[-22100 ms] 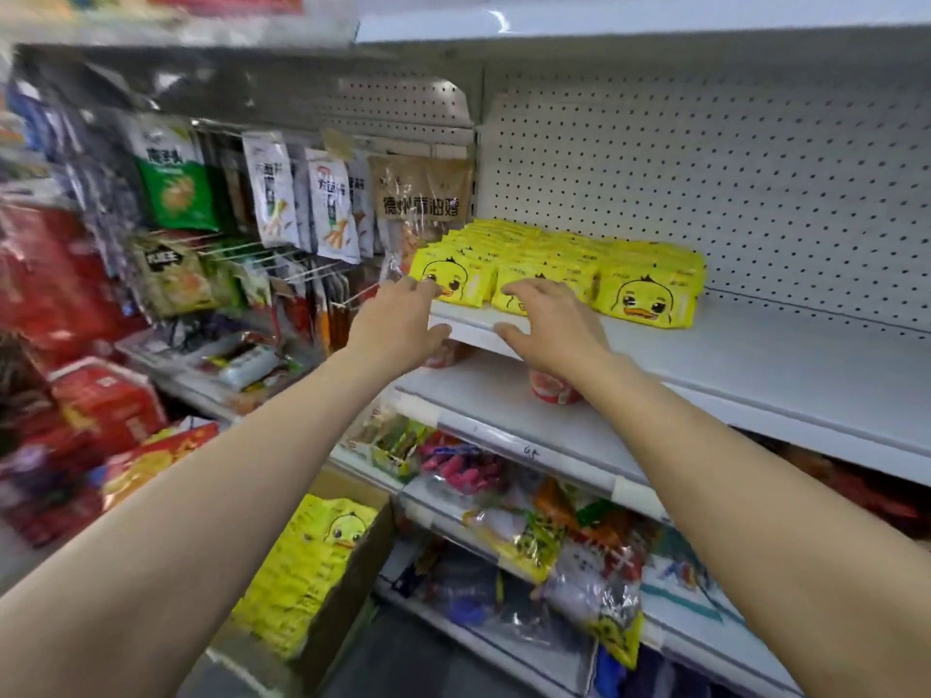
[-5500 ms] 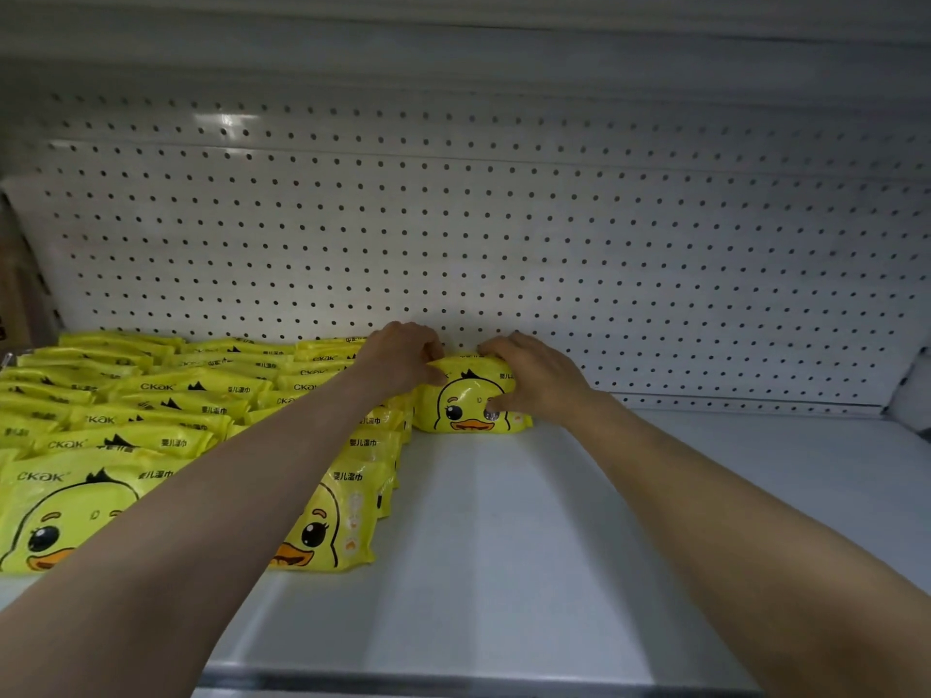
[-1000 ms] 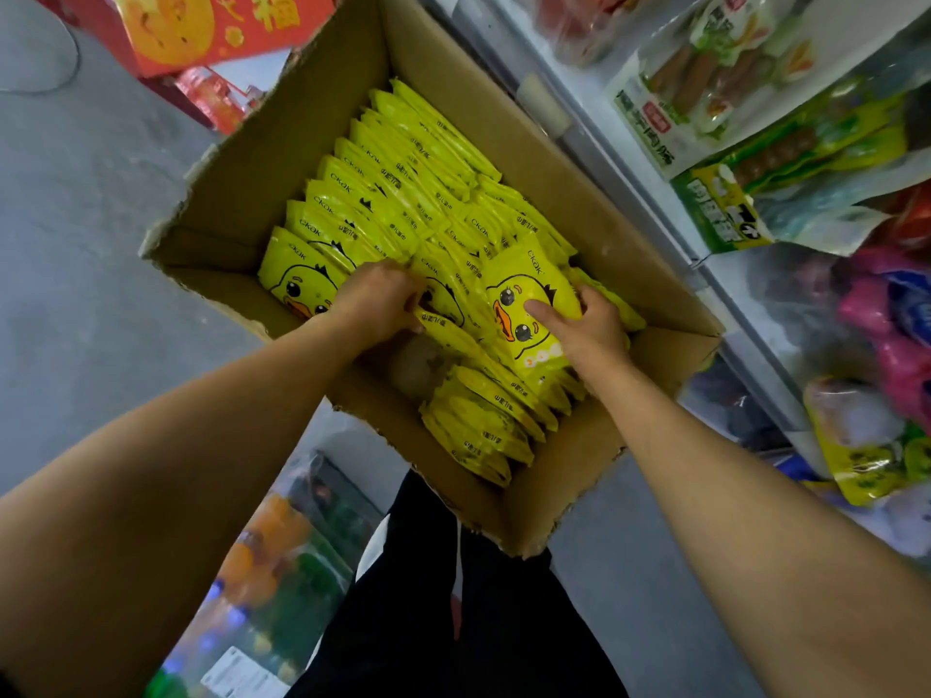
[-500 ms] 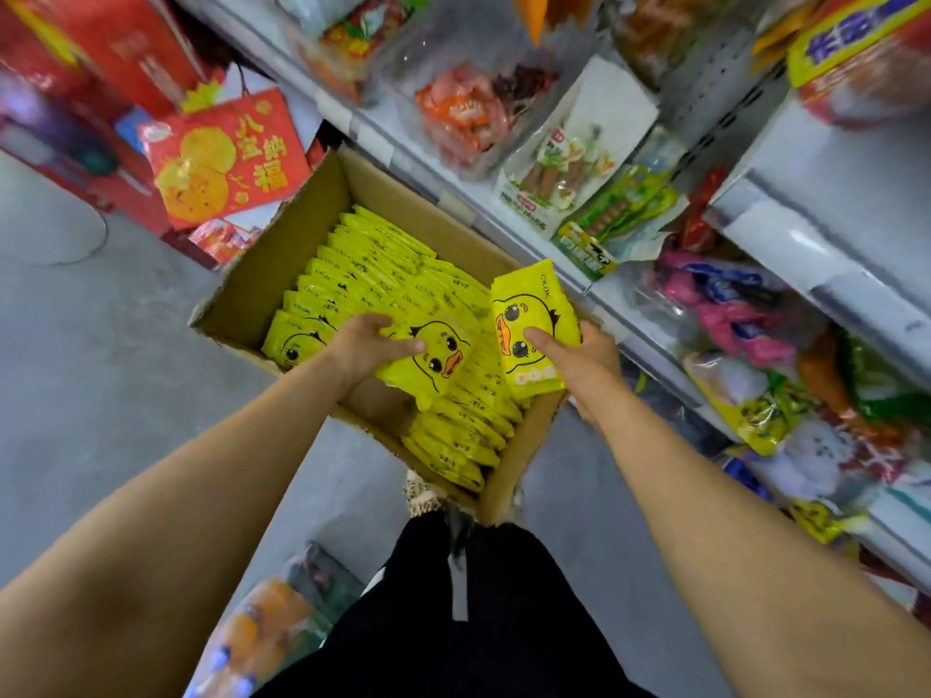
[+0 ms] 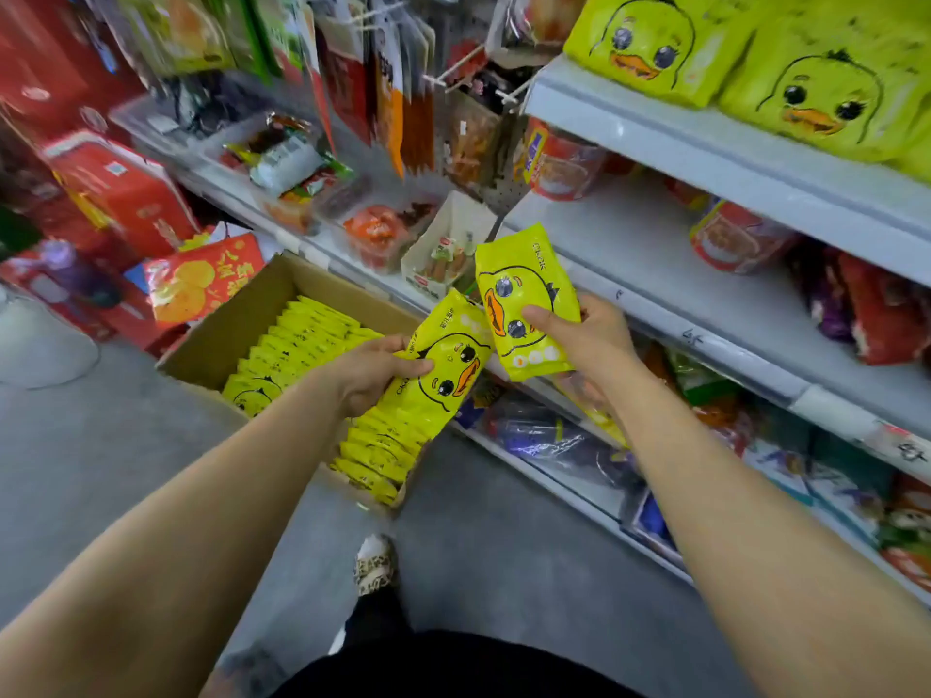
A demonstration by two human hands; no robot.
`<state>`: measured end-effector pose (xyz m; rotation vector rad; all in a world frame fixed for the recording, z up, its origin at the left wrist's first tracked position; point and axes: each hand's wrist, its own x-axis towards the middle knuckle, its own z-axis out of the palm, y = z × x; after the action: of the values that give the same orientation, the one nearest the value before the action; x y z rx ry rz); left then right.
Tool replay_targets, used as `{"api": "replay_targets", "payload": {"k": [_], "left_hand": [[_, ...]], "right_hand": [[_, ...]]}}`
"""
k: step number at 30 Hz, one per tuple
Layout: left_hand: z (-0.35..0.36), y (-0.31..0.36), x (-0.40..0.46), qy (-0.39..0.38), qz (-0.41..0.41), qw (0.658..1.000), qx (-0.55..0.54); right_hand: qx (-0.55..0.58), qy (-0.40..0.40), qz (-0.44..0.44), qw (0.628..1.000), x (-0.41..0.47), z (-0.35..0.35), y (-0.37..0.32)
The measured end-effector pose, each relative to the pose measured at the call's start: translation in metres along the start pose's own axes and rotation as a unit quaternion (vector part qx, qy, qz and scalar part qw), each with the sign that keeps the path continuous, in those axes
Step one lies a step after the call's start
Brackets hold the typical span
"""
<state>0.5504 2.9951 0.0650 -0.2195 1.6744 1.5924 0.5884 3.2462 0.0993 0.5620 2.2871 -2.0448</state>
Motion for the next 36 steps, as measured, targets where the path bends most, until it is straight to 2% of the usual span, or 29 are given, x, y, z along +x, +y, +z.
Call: {"api": "replay_targets", "payload": {"k": [9,15,21,26,34,36], "left_hand": [[0.187,0.048,-0.066,-0.080,0.168,0.982,0.014],[0.283,0.095,-0.083,-0.125,0.223,0.955,0.148],[0.364,0.144,-0.078,-0.121,0.288,0.909,0.275],[0.429,0.179,-0.061,-0.149,0.308,0.881,0.327],[0.523,0.271,0.001,-0.176,0.303,0.794,0.497],[0.544,0.292,0.020,-0.174,0.312,0.751,0.556]], "right_hand": [[0.018,0.131,-0.160,0.978,-0.113,-0.182,-0.089],[0.047,0.206,-0.211,0.954,-0.157,-0.284,-0.119],[0.049,0.265,-0.206,0.941,-0.177,-0.365,-0.118],[0.062,0.315,-0.208,0.924,-0.179,-0.424,-0.122],[0.098,0.340,-0.239,0.904,-0.134,-0.499,-0.143],[0.093,0.349,-0.245,0.900,-0.120,-0.514,-0.148]]}}
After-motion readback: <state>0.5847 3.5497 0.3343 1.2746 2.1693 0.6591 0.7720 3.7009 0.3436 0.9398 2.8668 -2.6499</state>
